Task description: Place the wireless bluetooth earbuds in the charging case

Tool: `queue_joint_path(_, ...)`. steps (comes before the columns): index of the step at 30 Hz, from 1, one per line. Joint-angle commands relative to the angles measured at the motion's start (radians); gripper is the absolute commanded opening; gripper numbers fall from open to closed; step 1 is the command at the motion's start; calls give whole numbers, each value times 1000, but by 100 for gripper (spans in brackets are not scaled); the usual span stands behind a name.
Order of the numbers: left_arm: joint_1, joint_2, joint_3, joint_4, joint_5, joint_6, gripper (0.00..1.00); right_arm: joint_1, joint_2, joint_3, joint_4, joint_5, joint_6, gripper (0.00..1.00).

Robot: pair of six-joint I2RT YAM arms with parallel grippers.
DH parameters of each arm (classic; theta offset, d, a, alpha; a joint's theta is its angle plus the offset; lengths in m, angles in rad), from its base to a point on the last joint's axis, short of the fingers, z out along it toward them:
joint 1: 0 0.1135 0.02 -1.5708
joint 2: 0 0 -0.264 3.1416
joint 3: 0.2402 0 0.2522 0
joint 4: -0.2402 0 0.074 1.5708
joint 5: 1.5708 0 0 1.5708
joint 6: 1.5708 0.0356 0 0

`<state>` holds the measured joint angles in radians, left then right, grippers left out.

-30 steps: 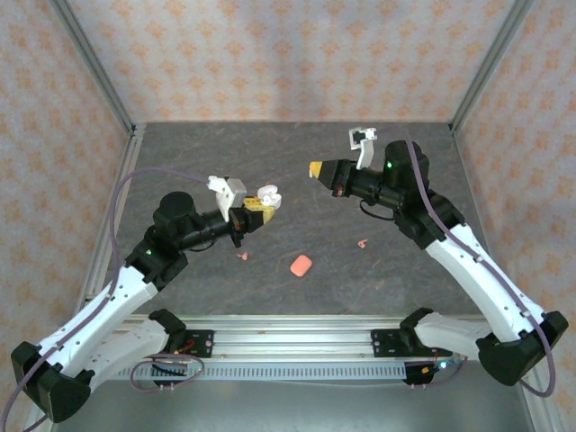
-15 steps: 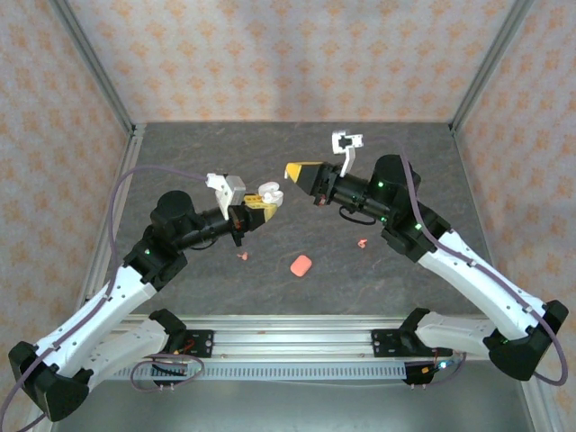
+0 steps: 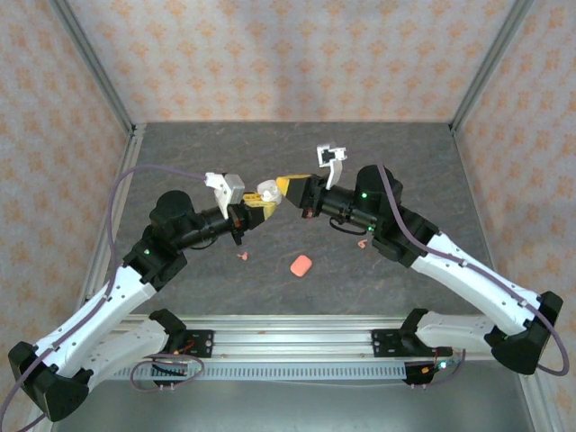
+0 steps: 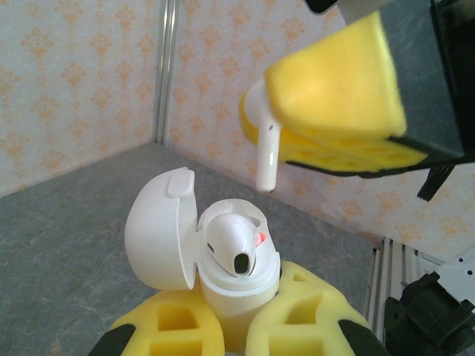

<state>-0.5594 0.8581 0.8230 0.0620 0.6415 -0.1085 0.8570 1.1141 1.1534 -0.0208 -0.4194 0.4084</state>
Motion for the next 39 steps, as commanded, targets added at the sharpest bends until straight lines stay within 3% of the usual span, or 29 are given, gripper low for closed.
queue_joint_path(1, -10, -7, 31, 45, -20, -16, 0, 10, 7, -1, -5, 41, -42, 7)
queue_joint_path(39, -11, 7, 34, 47, -32, -11, 0, 21, 13, -6, -37, -24, 12, 7)
